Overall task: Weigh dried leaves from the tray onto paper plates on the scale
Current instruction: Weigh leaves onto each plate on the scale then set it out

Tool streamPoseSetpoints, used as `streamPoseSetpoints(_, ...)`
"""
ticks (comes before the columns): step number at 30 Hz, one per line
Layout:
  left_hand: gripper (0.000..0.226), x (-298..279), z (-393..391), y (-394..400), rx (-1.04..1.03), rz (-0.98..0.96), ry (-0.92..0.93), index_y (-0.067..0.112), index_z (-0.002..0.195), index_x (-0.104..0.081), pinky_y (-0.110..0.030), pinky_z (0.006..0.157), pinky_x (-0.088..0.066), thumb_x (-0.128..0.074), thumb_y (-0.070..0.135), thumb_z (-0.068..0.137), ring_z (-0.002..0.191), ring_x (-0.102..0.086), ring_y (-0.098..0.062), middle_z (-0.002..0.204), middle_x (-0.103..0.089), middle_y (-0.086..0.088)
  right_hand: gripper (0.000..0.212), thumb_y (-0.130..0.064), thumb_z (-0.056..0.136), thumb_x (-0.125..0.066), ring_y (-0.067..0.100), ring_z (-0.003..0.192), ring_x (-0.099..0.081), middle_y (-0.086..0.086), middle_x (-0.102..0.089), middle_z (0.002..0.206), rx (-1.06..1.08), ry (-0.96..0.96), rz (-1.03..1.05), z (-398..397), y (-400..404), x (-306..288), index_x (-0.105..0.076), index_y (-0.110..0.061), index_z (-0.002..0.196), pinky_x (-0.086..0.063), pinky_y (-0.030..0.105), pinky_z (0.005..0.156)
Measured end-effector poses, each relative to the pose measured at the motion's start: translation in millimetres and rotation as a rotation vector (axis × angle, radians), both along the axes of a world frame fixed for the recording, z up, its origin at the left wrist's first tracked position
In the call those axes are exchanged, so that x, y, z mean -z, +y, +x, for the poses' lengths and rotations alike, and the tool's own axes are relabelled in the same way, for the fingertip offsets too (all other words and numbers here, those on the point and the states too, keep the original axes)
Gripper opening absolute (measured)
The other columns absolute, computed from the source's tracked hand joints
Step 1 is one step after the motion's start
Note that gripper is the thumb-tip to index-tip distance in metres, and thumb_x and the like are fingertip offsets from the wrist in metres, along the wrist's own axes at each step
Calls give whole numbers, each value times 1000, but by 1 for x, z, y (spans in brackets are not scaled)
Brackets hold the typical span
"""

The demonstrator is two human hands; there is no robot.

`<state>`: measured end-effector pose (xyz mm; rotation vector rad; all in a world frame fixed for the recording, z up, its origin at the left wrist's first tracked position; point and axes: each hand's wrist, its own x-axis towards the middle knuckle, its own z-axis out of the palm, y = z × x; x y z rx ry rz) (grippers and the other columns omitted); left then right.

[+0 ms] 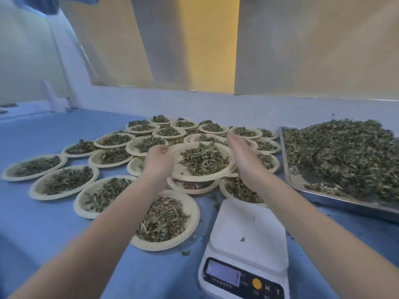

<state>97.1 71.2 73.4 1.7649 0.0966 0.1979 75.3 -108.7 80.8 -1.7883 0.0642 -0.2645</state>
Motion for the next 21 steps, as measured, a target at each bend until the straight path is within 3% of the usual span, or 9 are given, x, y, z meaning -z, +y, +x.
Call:
streamPoseSetpoints(3,52,-8,35,24,-77,-10,-1,6,140,-42,-32,65,-42,-31,-9,91,77,-56,-27,115,-55,-11,57,-51,96,-38,20,135,-32,-3,-32,151,-11,5,-39,41,16,-5,-31,-24,146,-26,43,110)
streamPoseSetpoints(6,51,-19,73,38,-145,-3,-23,8,140,-40,-27,58,-38,-31,-6,92,68,-49,-20,124,-49,-9,54,-50,97,-39,20,133,-38,-2,-38,147,-79,23,-32,84,31,-15,-35,-22,143,-31,42,106)
streamPoseSetpoints(10,46,-35,131,40,-163,97,-35,9,141,-39,-44,87,-47,-31,3,96,108,-56,-37,135,-48,-15,58,-44,102,-33,23,140,-28,4,-25,156,-126,49,9,149,41,-40,-23,-14,150,-29,39,106)
streamPoseSetpoints(14,44,-38,194,31,-137,307,-22,4,140,-40,-33,64,-39,-30,6,97,81,-56,-33,113,-57,-19,62,-49,102,-25,25,145,-17,3,-12,160,-135,84,-19,220,45,-51,-12,-17,153,-17,47,114)
streamPoseSetpoints(16,47,-34,220,28,-122,344,28,5,144,-33,-31,60,-38,-28,5,97,76,-55,-26,102,-53,-14,65,-54,100,-20,26,146,-15,3,-9,160,-136,126,-95,252,47,-45,-8,-19,153,-14,49,115)
streamPoseSetpoints(19,42,-20,253,24,-60,401,50,-2,138,-38,-37,81,-41,-24,15,102,102,-55,-30,121,-55,-20,71,-63,96,-8,25,147,-11,3,-5,161,-158,192,-167,289,47,-29,-4,-22,153,-11,51,116)
streamPoseSetpoints(21,48,-7,269,25,-22,435,61,2,133,-44,-37,95,-36,-17,28,104,123,-47,-31,131,-50,-18,74,-67,92,-3,25,147,-10,2,-3,161,-182,221,-173,307,48,-18,-2,-25,153,-9,51,115)
